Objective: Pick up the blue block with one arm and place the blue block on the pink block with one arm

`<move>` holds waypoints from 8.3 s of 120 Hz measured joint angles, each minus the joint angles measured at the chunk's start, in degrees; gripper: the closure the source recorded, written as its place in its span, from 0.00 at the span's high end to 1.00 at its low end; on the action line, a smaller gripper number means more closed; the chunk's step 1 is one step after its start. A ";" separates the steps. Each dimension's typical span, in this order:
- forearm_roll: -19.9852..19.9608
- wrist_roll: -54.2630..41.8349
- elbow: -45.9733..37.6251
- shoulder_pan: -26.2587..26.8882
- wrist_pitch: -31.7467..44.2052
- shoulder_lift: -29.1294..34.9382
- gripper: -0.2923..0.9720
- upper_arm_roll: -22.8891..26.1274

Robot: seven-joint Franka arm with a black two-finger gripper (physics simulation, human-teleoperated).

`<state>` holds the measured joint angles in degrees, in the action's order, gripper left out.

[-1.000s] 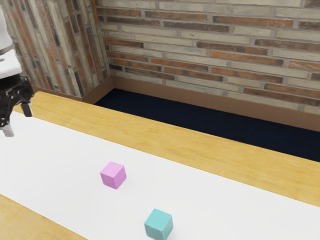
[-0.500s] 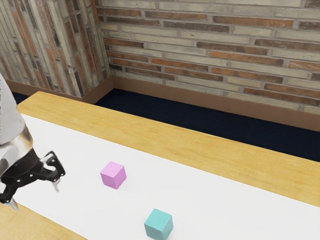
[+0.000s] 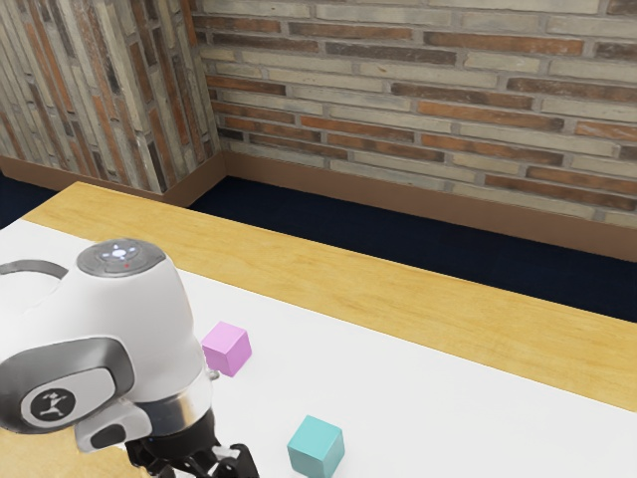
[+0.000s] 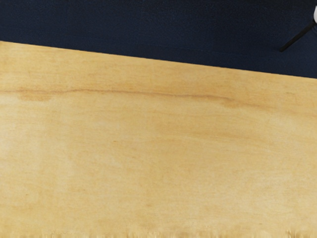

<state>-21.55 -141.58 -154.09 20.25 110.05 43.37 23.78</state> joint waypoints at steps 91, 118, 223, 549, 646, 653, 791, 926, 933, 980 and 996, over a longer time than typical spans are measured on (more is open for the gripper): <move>9.34 -21.32 0.10 -0.19 39.10 -27.80 0.77 -5.85; 10.89 -23.98 2.66 -0.49 44.62 -34.73 0.77 -9.88; 11.91 -23.21 6.29 1.59 49.94 -43.80 0.77 -14.03; 15.16 -15.32 8.93 0.50 48.15 -43.72 0.46 -14.73; 29.88 -21.49 22.31 -5.91 30.51 -44.22 0.45 -39.25; 28.87 -22.40 22.59 -7.02 29.13 -45.32 0.48 -39.44; 22.56 -24.53 26.06 -0.52 21.11 -48.52 0.43 -40.44; 22.42 -24.56 25.90 -0.81 23.26 -50.70 0.46 -41.89; 22.30 -24.54 25.91 -0.81 23.48 -50.80 0.48 -41.90; 24.16 -24.42 25.92 -0.80 23.69 -50.97 0.69 -41.84; 24.09 -24.42 25.92 -0.79 23.74 -50.74 0.73 -41.78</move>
<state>2.54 -166.00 -128.17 19.45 133.78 -7.36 -18.00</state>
